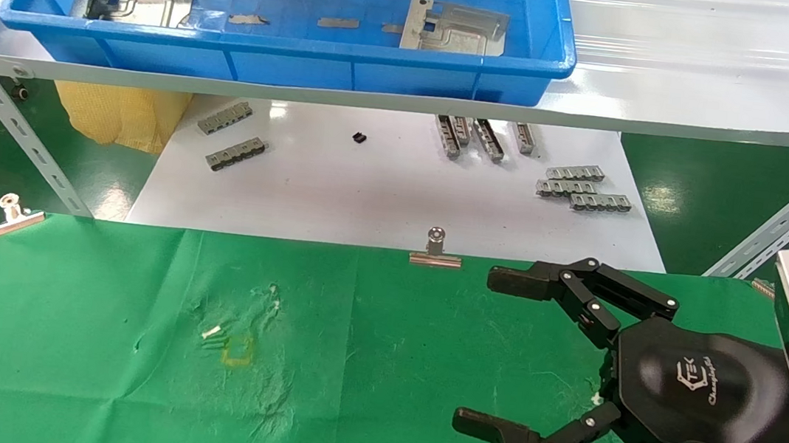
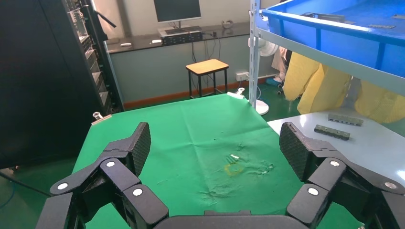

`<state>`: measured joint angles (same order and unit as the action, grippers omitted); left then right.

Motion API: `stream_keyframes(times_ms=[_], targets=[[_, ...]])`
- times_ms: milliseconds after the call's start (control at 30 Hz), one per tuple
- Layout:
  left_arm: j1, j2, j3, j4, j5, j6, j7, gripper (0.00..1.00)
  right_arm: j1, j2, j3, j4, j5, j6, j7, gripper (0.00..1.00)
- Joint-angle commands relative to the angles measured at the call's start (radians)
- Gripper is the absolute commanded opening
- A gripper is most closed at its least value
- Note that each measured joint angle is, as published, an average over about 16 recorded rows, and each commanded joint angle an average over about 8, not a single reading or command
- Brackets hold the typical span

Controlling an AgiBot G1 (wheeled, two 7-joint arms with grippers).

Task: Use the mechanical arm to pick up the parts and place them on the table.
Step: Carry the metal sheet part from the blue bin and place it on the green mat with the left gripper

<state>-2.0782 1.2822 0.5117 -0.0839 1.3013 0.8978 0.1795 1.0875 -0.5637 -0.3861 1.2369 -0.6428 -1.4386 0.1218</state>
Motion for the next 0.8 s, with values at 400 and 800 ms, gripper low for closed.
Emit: stream_keyframes(times_ms=[400,800], targets=[[0.022,-0.103,-0.041,-0.017,-0.074,0.425,0.198,0.00,0.000,0.000,0.000,0.000,0.000,0.000,0.000,1.00],[0.114,-0.202,0.049,-0.172,-0.060,0.711,0.326,0.00,0.000,0.000,0.000,0.000,0.000,0.000,0.000,1.00]])
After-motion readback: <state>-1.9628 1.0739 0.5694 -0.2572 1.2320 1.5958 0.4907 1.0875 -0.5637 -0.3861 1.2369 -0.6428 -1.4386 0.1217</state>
